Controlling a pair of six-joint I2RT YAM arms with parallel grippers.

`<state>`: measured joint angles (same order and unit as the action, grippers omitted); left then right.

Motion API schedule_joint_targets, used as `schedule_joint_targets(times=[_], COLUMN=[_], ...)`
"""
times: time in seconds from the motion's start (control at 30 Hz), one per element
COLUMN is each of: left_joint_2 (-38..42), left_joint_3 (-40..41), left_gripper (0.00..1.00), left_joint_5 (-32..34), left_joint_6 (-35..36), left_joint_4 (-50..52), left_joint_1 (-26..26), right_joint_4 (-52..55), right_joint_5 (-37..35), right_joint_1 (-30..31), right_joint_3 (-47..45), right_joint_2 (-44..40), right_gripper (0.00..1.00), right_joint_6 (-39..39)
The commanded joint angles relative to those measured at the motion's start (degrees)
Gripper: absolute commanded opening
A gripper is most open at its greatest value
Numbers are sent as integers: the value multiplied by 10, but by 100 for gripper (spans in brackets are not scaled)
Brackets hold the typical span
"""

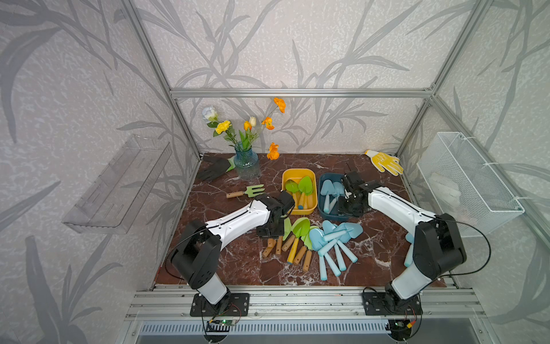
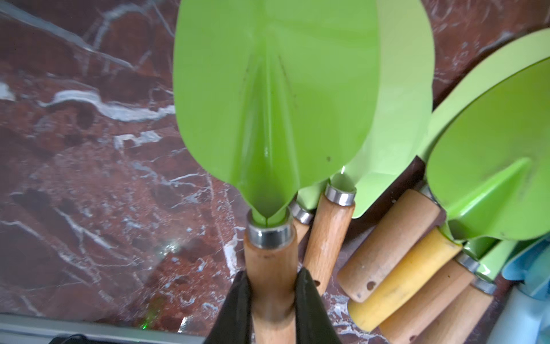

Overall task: Sort the small shovels by color and place them into the storage box
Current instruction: Pick up the shovel from the center of the board, then place the shovel in the storage box.

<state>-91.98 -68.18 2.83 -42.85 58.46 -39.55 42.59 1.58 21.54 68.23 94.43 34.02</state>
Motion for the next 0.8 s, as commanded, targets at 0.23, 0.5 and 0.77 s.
schedule_joint_targets(times=[0.23, 0.5, 0.77], left_joint_2=[-91, -283, -360], left_joint_3=[-231, -447, -477], left_gripper=[0, 0, 0], left_joint_5=[22, 15, 0], left_joint_6=[104, 167, 153], left_joint_4=[62, 101, 71], left_joint_1=[2, 15, 45], right_joint_4=[3, 25, 43], right_joint_5=[-17, -33, -44], right_joint_1=[-1, -21, -57], right_joint_3=[-22, -50, -85], right_joint_2=[-36, -79, -135], right_gripper=[45, 45, 45], right_joint_6=[3, 4, 1])
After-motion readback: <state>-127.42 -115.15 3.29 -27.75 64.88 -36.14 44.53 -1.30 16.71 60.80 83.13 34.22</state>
